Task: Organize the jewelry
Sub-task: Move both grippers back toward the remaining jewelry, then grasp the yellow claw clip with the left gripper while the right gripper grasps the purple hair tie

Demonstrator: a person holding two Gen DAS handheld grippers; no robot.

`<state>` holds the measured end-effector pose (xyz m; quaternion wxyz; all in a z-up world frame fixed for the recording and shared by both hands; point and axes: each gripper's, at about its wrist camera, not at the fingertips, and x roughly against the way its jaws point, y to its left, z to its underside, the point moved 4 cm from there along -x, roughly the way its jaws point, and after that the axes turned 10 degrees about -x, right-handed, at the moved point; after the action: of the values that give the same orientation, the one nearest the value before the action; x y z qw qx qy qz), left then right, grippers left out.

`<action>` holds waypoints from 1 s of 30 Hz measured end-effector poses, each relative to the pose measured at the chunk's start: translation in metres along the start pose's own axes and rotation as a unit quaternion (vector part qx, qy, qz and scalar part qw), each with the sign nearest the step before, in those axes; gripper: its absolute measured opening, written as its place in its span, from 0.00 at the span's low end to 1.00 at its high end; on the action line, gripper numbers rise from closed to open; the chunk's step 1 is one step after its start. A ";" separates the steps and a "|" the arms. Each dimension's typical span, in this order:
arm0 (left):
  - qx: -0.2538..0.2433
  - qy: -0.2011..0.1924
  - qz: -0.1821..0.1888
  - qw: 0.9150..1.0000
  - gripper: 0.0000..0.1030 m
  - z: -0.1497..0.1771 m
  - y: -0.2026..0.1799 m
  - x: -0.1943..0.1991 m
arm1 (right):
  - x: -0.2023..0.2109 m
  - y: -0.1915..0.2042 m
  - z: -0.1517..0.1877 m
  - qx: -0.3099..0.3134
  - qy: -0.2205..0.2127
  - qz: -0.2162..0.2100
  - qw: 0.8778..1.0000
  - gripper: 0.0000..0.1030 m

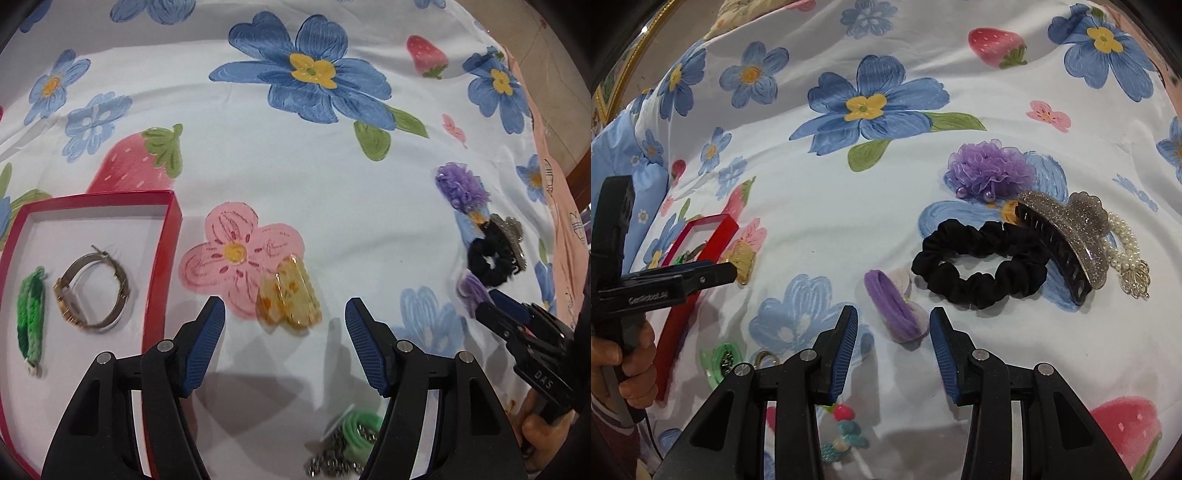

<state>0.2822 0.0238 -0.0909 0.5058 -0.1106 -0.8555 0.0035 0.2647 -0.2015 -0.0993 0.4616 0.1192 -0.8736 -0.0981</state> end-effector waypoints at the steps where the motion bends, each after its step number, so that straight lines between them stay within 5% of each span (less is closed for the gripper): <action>1: -0.001 0.001 0.001 1.000 0.54 -0.001 0.000 -0.003 | -0.002 -0.001 0.000 -0.003 0.002 -0.001 1.000 0.41; 4: -0.002 0.007 0.006 1.000 0.31 0.000 -0.001 -0.008 | -0.006 -0.001 0.000 0.000 0.002 0.002 1.000 0.38; 6: -0.003 0.007 0.010 1.000 0.31 0.000 -0.002 -0.009 | -0.007 0.000 0.001 0.001 0.003 0.001 1.000 0.19; 8: -0.006 0.002 0.014 1.000 0.31 0.001 -0.003 -0.007 | -0.006 0.000 0.001 0.000 0.003 -0.001 1.000 0.12; 30: 0.005 -0.050 0.031 0.998 0.27 0.052 0.015 0.078 | 0.021 0.086 0.017 0.035 0.003 -0.103 0.994 0.10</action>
<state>0.2038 0.0586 -0.0502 0.4627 -0.1344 -0.8758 0.0295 0.2293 -0.1246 -0.0679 0.4474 0.2252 -0.8579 -0.1145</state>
